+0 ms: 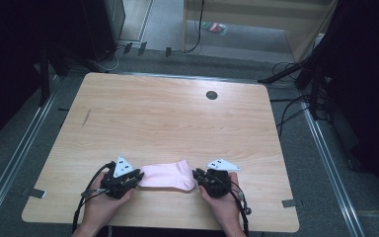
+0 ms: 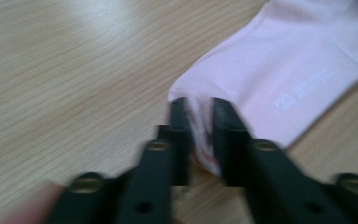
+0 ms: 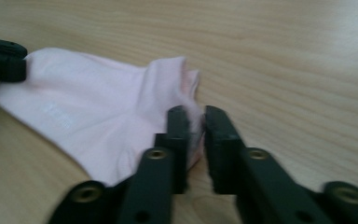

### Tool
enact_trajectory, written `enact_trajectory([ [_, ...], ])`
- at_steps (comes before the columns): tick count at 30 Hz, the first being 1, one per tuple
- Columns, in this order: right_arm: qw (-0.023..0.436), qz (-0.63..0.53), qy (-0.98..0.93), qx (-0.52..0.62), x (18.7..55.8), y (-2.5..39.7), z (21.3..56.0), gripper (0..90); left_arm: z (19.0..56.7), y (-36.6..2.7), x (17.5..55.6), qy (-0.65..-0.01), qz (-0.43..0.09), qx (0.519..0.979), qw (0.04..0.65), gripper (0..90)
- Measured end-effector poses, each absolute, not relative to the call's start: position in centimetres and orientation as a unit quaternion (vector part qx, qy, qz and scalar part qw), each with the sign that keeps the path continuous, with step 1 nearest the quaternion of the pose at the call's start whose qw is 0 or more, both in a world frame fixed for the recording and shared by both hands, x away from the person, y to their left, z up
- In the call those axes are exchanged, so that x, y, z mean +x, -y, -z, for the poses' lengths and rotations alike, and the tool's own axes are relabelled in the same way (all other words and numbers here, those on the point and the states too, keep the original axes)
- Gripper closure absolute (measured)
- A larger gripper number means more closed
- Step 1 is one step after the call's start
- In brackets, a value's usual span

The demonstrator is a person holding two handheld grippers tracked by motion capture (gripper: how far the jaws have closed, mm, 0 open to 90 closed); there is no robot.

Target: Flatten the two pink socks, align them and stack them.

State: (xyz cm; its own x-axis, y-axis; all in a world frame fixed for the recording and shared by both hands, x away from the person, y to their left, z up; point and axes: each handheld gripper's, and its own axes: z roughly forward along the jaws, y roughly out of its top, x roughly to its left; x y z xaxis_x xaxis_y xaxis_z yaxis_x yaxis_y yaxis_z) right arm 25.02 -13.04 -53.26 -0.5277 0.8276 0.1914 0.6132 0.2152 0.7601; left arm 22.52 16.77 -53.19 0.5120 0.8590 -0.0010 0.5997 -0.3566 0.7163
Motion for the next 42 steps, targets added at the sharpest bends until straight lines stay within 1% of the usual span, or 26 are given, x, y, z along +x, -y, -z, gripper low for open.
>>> enact_trajectory([
  [1,0.139,-0.420,-0.764,0.470,24.9,13.0,53.1,58.9,53.2,-16.7,22.4,-0.456,-0.198,0.799,0.339,47.7],
  [3,0.139,-0.431,-0.755,0.475,24.8,13.3,52.7,58.7,52.9,-16.7,22.1,-0.456,-0.202,0.789,0.358,47.2],
  [4,0.141,-0.434,-0.752,0.475,24.7,13.4,52.6,60.2,52.8,-16.8,21.9,-0.456,-0.205,0.785,0.365,48.9],
  [5,0.139,-0.435,-0.753,0.474,24.7,13.4,52.6,60.8,52.7,-16.9,21.8,-0.458,-0.206,0.780,0.373,52.7],
  [7,0.118,-0.435,-0.755,0.475,24.8,13.4,52.9,61.1,52.7,-16.9,22.0,-0.460,-0.203,0.776,0.380,56.2],
  [11,0.114,-0.426,-0.763,0.472,25.2,12.9,53.6,62.9,53.5,-16.7,22.6,-0.458,-0.197,0.781,0.378,63.1],
  [13,0.118,-0.420,-0.768,0.468,25.3,12.5,53.9,68.7,53.7,-16.5,22.7,-0.453,-0.199,0.785,0.372,68.7],
  [15,0.120,-0.416,-0.773,0.465,25.4,12.3,54.1,81.1,53.9,-16.4,22.9,-0.448,-0.204,0.792,0.362,78.6],
  [16,0.119,-0.416,-0.774,0.461,25.4,12.3,54.2,84.1,53.9,-16.3,22.9,-0.447,-0.206,0.792,0.360,82.2],
  [17,0.118,-0.419,-0.773,0.461,25.5,12.3,54.1,85.4,53.9,-16.3,22.9,-0.447,-0.208,0.792,0.360,85.4],
  [20,0.119,-0.428,-0.772,0.455,25.5,12.2,53.6,86.4,53.5,-16.3,22.7,-0.441,-0.221,0.790,0.364,87.6],
  [25,0.129,-0.448,-0.765,0.445,25.1,12.2,52.7,86.3,52.9,-16.5,22.4,-0.444,-0.240,0.776,0.377,87.7],
  [29,0.134,-0.440,-0.765,0.451,25.7,12.1,53.2,86.3,53.8,-16.3,22.9,-0.448,-0.230,0.786,0.358,87.6],
  [33,0.127,-0.433,-0.767,0.457,26.1,12.0,54.0,85.3,54.2,-16.1,22.9,-0.444,-0.225,0.795,0.347,86.5],
  [34,0.128,-0.430,-0.767,0.458,26.2,11.9,54.1,81.1,54.3,-16.2,22.9,-0.444,-0.226,0.794,0.348,83.1],
  [35,0.131,-0.431,-0.763,0.463,26.2,11.9,54.1,72.8,54.3,-16.2,22.8,-0.451,-0.238,0.783,0.356,73.9],
  [36,0.143,-0.433,-0.757,0.468,26.2,12.0,54.0,69.1,54.0,-16.5,22.8,-0.459,-0.244,0.773,0.365,65.0],
  [37,0.146,-0.438,-0.752,0.471,26.1,12.1,53.7,67.8,53.7,-16.7,22.7,-0.462,-0.249,0.762,0.378,59.4],
  [38,0.144,-0.449,-0.747,0.470,25.9,12.2,53.5,67.3,53.4,-16.8,22.5,-0.462,-0.253,0.756,0.388,56.4],
  [39,0.143,-0.457,-0.744,0.467,25.7,12.3,53.3,68.2,53.2,-17.0,22.3,-0.458,-0.255,0.751,0.402,57.0],
  [42,0.131,-0.474,-0.746,0.450,25.0,12.2,52.7,75.7,53.3,-16.9,22.1,-0.445,-0.218,0.760,0.422,69.6],
])
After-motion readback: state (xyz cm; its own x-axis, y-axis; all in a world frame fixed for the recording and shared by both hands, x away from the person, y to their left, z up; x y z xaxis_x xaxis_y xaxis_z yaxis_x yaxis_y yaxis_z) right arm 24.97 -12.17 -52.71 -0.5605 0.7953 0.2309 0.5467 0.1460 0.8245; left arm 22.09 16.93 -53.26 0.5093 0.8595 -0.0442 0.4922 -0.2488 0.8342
